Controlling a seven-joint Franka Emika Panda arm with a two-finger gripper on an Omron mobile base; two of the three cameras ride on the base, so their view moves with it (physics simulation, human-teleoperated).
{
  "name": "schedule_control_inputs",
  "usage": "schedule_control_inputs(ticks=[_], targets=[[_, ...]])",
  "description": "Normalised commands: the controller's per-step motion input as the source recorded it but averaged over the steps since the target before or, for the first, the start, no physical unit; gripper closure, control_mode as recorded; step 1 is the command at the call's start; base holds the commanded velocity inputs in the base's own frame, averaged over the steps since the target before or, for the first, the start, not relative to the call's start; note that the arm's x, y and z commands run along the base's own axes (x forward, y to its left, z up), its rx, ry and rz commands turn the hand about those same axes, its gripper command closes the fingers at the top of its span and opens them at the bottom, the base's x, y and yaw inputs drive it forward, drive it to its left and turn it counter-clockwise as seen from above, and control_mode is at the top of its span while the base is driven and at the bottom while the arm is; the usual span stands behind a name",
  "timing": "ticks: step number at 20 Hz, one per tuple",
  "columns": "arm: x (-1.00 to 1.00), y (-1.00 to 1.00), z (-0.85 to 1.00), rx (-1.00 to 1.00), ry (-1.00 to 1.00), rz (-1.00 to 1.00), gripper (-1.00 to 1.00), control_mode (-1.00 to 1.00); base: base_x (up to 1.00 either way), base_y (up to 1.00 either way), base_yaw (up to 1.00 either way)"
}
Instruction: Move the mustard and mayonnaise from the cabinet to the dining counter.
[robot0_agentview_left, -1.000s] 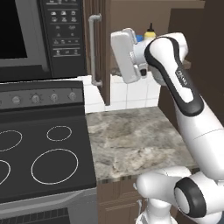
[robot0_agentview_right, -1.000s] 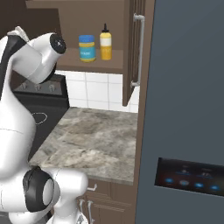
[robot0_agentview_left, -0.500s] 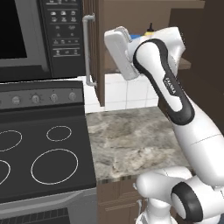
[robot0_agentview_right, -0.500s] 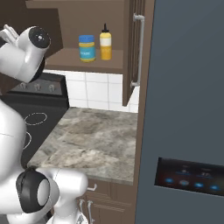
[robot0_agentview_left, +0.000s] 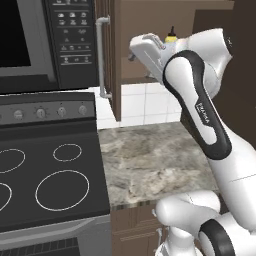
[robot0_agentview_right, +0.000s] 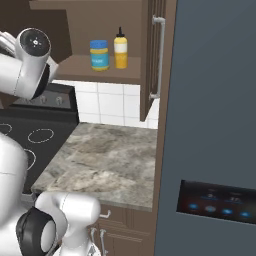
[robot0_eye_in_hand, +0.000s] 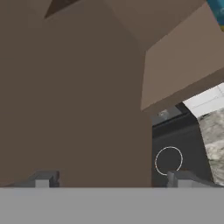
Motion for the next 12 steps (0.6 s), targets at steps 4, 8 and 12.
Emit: schedule_control_inputs(ticks=[4,8,12], targets=[[-0.26,-0.55,0.07,-0.16,-0.27,-0.02,-1.0,-1.0,0.0,0.0,0.0],[-0.03,-0.51,0.06,-0.19,-0.17,-0.16,-1.0,-1.0,0.0,0.0,0.0],[0.09,-0.43,0.12,-0.16,-0.04,-0.26,-1.0,-1.0,0.0,0.0,0.0]])
